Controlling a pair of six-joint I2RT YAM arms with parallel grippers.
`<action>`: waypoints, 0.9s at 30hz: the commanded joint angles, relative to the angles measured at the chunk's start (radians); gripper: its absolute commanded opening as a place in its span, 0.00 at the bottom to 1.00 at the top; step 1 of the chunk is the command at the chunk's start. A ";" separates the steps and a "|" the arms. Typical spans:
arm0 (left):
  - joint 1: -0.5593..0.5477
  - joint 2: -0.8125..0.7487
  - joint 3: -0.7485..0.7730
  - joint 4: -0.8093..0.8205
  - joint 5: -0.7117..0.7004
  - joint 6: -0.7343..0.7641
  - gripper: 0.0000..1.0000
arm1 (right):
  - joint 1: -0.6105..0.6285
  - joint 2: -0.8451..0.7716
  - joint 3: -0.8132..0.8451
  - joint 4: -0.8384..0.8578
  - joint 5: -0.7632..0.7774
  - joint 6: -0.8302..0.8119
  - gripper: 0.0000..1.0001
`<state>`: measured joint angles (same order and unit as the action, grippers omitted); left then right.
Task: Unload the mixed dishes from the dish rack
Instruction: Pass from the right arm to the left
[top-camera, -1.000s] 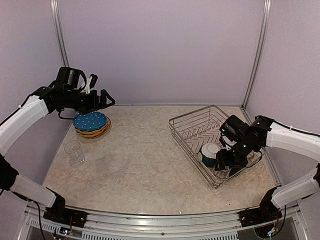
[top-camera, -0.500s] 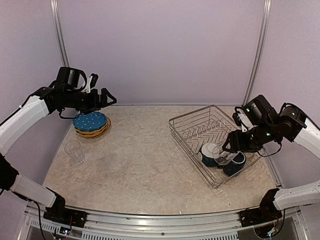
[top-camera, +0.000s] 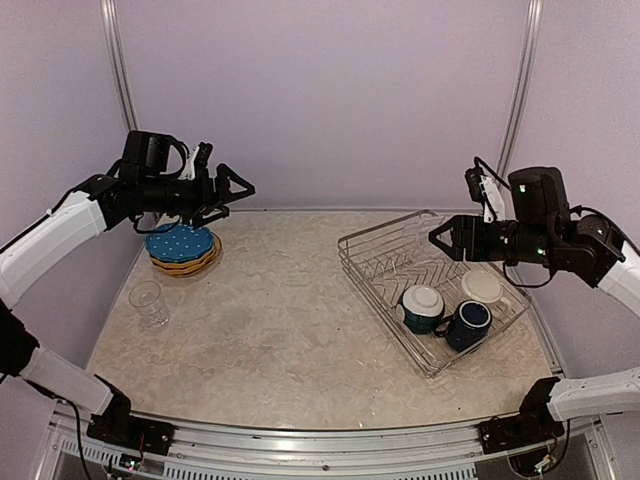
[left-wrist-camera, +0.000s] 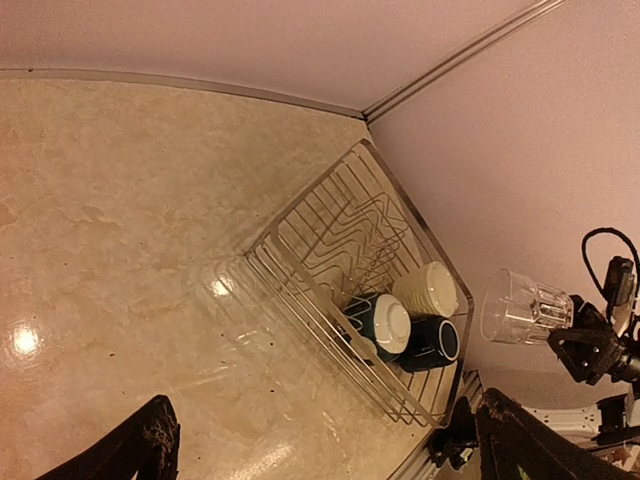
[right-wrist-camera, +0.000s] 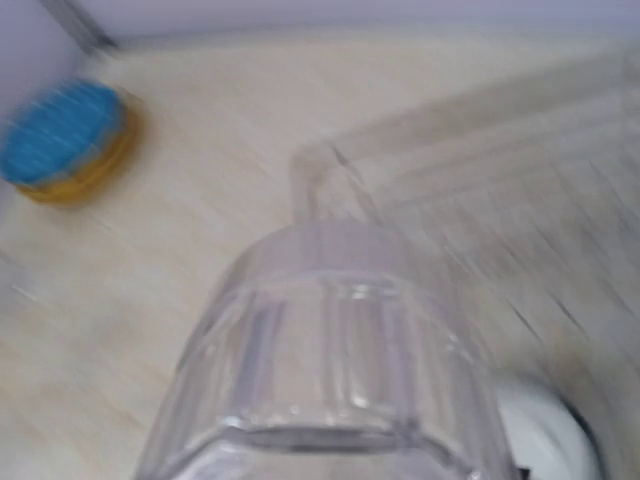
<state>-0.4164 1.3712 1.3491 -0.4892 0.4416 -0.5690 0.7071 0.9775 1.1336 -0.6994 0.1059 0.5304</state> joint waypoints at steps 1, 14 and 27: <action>-0.037 0.051 -0.034 0.256 0.229 -0.236 0.98 | -0.039 0.094 -0.026 0.463 -0.231 -0.071 0.00; -0.173 0.097 -0.056 0.536 0.485 -0.289 0.97 | -0.059 0.311 -0.206 1.243 -0.603 0.167 0.00; -0.250 0.155 0.089 0.395 0.544 -0.171 0.76 | -0.027 0.444 -0.255 1.569 -0.746 0.323 0.00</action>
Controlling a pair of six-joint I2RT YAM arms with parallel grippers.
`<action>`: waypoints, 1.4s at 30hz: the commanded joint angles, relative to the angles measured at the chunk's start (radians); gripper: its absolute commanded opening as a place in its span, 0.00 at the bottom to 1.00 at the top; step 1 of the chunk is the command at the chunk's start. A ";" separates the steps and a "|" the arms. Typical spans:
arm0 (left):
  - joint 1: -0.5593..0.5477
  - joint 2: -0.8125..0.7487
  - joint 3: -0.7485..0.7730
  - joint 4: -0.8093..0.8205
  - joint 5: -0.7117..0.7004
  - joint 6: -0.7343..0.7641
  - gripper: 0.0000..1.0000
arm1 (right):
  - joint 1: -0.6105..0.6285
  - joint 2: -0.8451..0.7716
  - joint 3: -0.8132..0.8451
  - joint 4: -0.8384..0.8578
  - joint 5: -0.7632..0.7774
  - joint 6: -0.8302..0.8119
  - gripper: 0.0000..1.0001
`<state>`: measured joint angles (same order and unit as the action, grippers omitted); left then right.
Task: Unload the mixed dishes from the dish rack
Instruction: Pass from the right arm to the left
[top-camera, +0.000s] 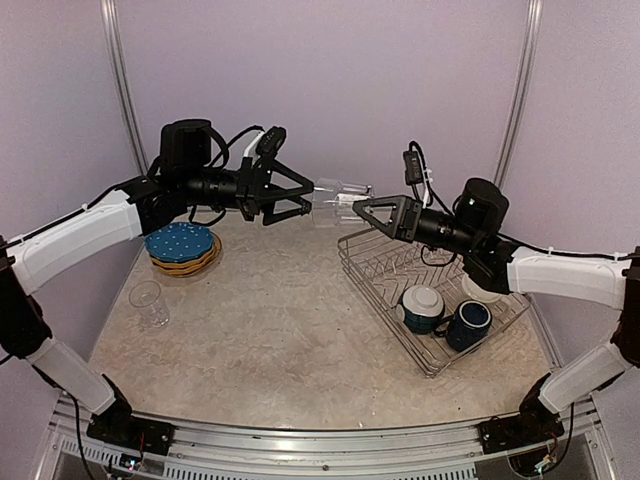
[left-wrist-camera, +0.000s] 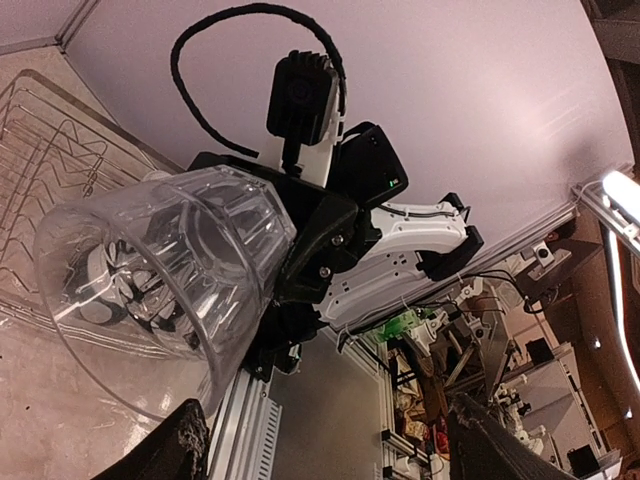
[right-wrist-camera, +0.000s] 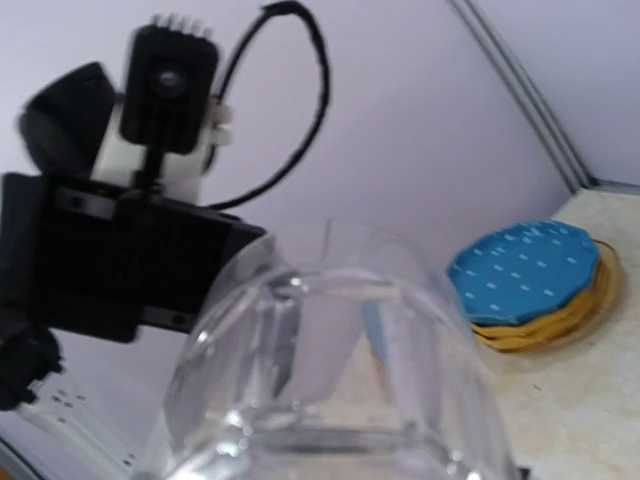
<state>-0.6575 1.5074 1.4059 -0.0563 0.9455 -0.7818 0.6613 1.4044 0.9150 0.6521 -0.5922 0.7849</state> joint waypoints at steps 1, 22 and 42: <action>-0.009 0.021 0.035 -0.038 0.050 0.042 0.73 | 0.024 0.023 -0.040 0.241 -0.056 0.075 0.00; -0.048 0.048 0.085 -0.050 0.047 0.037 0.34 | 0.064 0.124 0.023 0.326 -0.103 0.107 0.00; 0.289 -0.120 0.096 -0.855 -0.449 0.218 0.00 | 0.036 -0.038 0.037 -0.433 0.352 -0.216 1.00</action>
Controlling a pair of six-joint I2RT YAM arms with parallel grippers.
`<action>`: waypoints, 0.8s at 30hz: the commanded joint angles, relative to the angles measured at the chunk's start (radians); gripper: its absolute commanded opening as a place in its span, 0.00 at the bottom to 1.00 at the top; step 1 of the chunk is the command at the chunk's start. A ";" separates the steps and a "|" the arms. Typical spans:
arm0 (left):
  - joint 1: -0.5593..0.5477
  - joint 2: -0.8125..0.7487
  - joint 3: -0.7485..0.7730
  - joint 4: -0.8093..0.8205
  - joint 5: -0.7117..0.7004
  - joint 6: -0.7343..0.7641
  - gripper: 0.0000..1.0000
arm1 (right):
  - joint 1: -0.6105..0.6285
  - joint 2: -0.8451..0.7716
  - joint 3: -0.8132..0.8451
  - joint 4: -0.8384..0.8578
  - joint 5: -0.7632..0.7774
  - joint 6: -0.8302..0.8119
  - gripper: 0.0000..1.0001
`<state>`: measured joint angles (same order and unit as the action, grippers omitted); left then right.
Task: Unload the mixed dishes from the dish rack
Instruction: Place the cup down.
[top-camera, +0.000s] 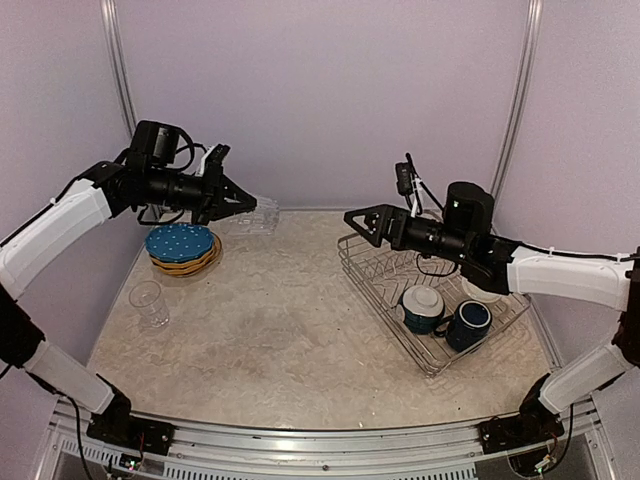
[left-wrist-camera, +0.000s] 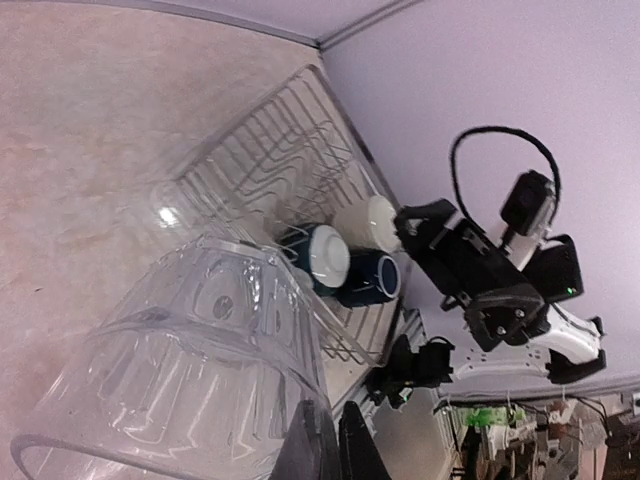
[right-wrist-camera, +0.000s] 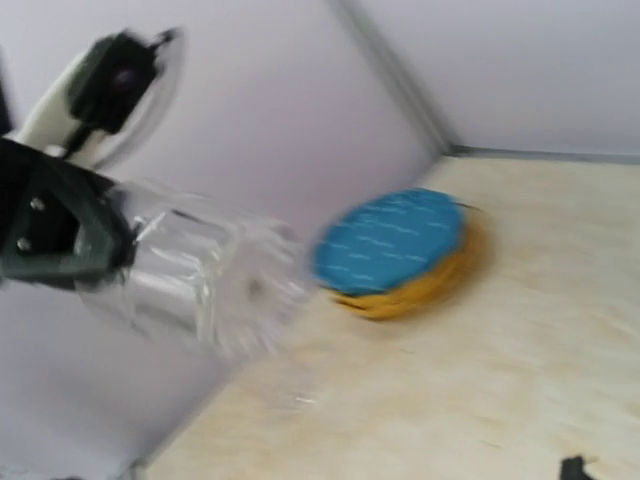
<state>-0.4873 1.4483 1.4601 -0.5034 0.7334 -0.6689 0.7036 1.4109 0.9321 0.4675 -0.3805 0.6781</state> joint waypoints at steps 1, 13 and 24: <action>0.151 -0.072 0.052 -0.511 -0.361 0.136 0.00 | -0.006 -0.056 0.013 -0.270 0.146 -0.119 1.00; 0.360 -0.053 -0.031 -0.784 -0.824 0.193 0.00 | -0.008 -0.112 0.007 -0.381 0.200 -0.152 1.00; 0.370 0.067 -0.066 -0.724 -0.903 0.209 0.00 | -0.007 -0.190 -0.063 -0.407 0.254 -0.114 1.00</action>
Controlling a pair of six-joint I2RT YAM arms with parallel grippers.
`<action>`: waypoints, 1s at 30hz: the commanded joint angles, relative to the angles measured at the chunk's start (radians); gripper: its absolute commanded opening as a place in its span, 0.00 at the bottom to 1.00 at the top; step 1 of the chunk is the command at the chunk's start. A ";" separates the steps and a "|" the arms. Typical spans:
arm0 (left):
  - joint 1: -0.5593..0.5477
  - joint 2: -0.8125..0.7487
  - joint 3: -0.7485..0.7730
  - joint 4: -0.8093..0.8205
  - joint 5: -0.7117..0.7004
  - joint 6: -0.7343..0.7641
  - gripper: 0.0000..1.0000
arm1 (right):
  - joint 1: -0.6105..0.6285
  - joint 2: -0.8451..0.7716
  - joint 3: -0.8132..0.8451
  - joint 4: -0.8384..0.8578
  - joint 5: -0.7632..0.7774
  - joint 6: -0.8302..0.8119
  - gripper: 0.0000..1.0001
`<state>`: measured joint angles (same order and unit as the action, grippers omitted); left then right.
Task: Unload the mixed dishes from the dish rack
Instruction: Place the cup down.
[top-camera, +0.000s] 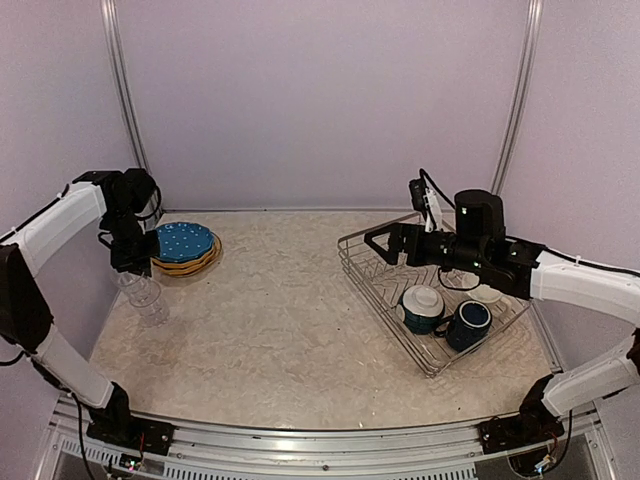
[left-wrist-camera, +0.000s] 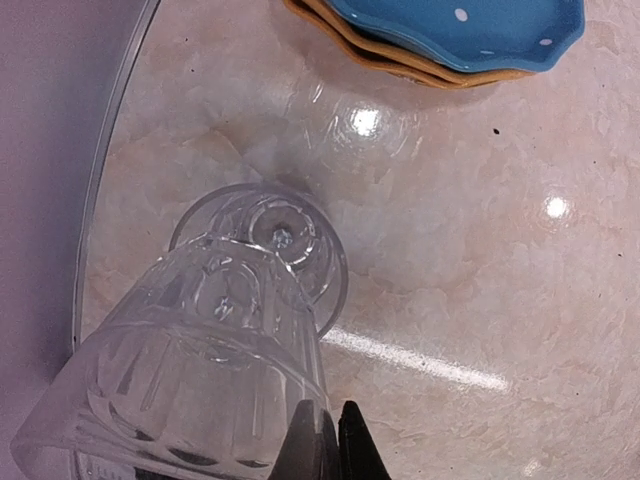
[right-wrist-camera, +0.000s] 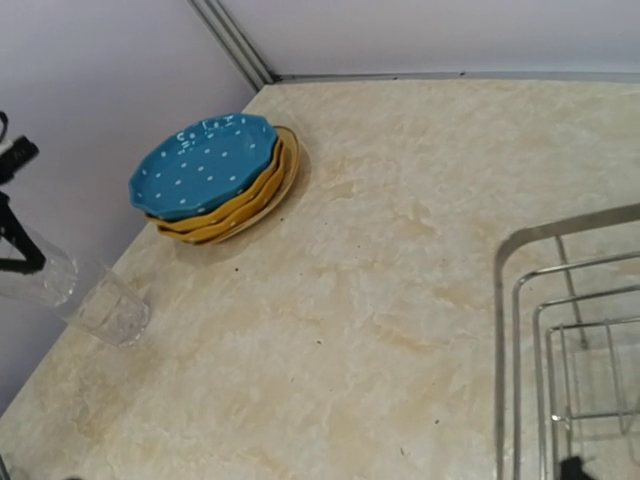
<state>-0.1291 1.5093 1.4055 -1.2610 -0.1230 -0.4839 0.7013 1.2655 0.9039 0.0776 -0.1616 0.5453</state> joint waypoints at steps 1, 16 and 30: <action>0.014 0.010 -0.008 0.032 -0.044 0.022 0.00 | -0.005 -0.047 -0.037 -0.020 0.036 0.020 1.00; 0.018 0.032 -0.056 0.064 0.003 -0.015 0.04 | -0.005 -0.036 -0.016 -0.019 0.018 0.034 1.00; 0.025 0.020 -0.065 0.095 0.017 -0.009 0.43 | -0.006 -0.097 -0.019 -0.098 0.056 0.010 1.00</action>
<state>-0.1108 1.5501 1.3331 -1.1744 -0.1070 -0.4973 0.7013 1.2129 0.8867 0.0479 -0.1352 0.5724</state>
